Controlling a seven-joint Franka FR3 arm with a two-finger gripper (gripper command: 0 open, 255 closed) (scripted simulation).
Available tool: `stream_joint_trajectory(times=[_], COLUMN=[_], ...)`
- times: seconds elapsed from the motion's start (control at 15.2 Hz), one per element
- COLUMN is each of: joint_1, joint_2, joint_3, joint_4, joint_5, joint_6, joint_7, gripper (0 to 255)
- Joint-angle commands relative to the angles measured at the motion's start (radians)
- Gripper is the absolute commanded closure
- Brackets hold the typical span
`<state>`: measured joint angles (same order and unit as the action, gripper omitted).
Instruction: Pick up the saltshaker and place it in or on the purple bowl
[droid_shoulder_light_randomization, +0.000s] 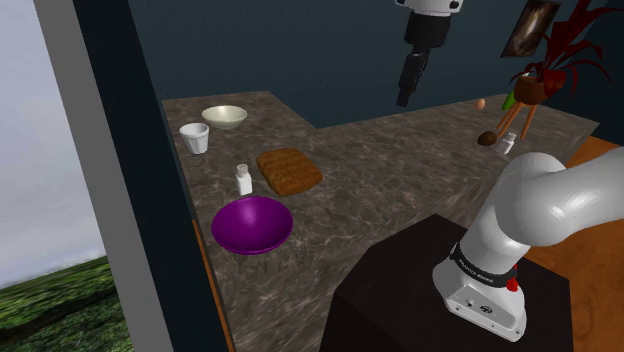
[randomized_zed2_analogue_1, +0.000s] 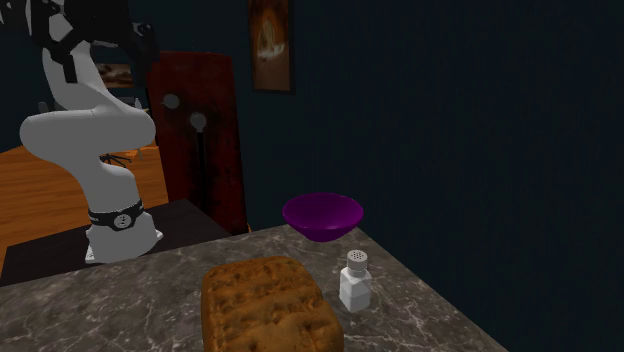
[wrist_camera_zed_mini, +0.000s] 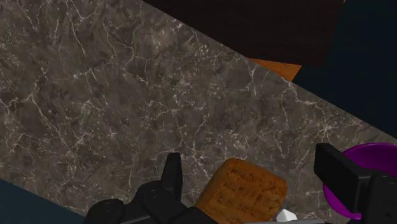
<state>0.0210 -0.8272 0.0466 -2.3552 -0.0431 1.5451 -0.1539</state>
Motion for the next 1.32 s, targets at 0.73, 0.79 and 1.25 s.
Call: stream_joint_trajectory(times=[0.73,0.79,1.25], joint_1=[0.020,0.021,0.029], joint_2=[0.354,0.389,0.649], joint_3=[0.099,0.107,0.160], joint_4=[0.071,0.085,0.221], joint_5=[0.058,0.059,0.049], joint_6=[0.268,0.289,0.403], joint_7=[0.120,0.131,0.209], gripper=[0,0,0])
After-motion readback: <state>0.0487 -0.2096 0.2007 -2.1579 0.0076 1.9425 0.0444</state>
